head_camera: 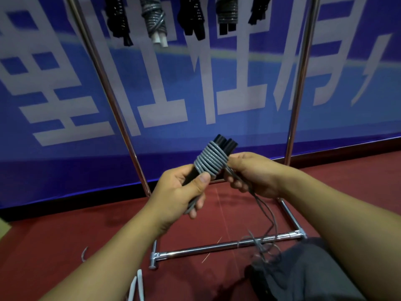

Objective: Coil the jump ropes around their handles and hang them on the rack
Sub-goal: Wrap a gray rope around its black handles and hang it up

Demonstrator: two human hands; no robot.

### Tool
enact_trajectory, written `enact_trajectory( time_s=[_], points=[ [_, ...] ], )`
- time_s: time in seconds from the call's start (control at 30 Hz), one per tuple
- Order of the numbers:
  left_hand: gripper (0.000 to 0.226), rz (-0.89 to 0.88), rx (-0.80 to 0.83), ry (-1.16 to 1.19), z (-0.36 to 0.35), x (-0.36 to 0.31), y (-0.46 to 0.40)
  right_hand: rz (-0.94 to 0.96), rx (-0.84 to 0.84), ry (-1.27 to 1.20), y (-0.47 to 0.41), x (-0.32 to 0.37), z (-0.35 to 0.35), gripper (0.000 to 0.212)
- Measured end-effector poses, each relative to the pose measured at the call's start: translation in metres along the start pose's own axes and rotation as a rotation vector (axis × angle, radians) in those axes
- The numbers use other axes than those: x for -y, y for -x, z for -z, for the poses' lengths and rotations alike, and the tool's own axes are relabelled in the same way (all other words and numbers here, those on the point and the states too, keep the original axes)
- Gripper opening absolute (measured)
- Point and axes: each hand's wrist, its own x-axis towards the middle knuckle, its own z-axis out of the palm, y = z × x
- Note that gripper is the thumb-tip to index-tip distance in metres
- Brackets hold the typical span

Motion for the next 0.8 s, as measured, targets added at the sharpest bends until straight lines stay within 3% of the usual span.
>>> enact_trajectory(
  time_s=[0.07, 0.3, 0.43, 0.8],
  points=[
    [0.038, 0.015, -0.027, 0.045, -0.001, -0.001, -0.001, 0.002, -0.019, -0.039, 0.000, 0.002, 0.001, 0.036],
    [0.031, 0.111, -0.268, 0.213, 0.009, 0.004, -0.013, -0.013, -0.074, -0.042, -0.003, -0.004, 0.010, 0.039],
    [0.026, 0.137, -0.317, 0.181, 0.012, 0.010, -0.015, 0.003, -0.079, 0.037, 0.000, -0.003, 0.014, 0.012],
    [0.027, 0.245, -0.371, 0.002, 0.015, 0.016, -0.018, 0.000, -0.231, 0.219, 0.001, -0.003, 0.023, 0.015]
  ],
)
